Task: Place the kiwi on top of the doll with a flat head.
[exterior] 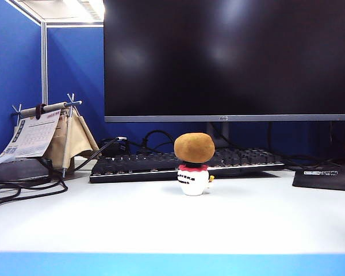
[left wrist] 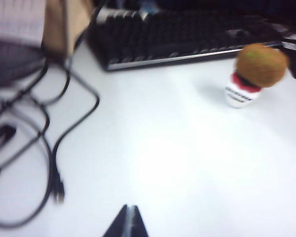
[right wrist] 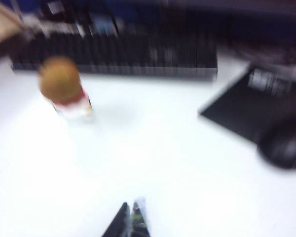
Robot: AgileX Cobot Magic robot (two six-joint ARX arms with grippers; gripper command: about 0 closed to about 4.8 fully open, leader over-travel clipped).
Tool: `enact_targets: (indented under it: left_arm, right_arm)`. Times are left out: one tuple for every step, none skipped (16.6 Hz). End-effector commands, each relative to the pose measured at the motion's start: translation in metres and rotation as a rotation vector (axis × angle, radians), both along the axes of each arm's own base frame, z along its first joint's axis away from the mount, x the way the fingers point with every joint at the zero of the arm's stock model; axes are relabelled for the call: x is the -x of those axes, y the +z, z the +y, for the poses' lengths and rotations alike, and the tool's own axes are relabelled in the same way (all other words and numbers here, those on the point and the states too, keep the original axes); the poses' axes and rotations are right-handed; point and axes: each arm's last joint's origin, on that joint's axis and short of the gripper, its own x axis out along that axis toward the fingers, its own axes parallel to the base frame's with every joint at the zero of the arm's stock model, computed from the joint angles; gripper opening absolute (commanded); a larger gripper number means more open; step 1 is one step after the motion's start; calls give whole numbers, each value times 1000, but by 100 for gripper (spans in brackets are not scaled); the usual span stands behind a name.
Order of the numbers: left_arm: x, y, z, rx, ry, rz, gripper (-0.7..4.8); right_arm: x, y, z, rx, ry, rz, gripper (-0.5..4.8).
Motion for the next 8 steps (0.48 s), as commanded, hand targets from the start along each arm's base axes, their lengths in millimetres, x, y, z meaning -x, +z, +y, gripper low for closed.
enact_targets:
  left_arm:
    - [-4,-20,1,6,111,38,-5]
    - [-4,-28,1,-19,138,53,-6]
    - [-5,-37,2,-46,174,66,-5]
    - [-5,-41,2,-61,178,72,-5]
    - [-5,-40,2,-67,175,65,-5]
    - [-5,-40,2,-65,176,63,-5]
    - [-5,-40,2,-63,173,65,-5]
    - [-5,-40,1,-53,156,70,-5]
  right_arm:
    - [-6,-26,3,-141,-48,-108,-6]
    - [-7,-35,3,-131,-64,-100,-6]
    - [-8,-42,2,-113,-83,-80,-6]
    - [-9,-50,3,-93,-97,-54,-6]
    - [-10,-58,3,-76,-98,-26,-6]
    - [-10,-61,3,-65,-98,-8,-6]
    - [-10,-61,3,-66,-97,-11,-6]
    - [-10,-61,3,-65,-98,-10,-6]
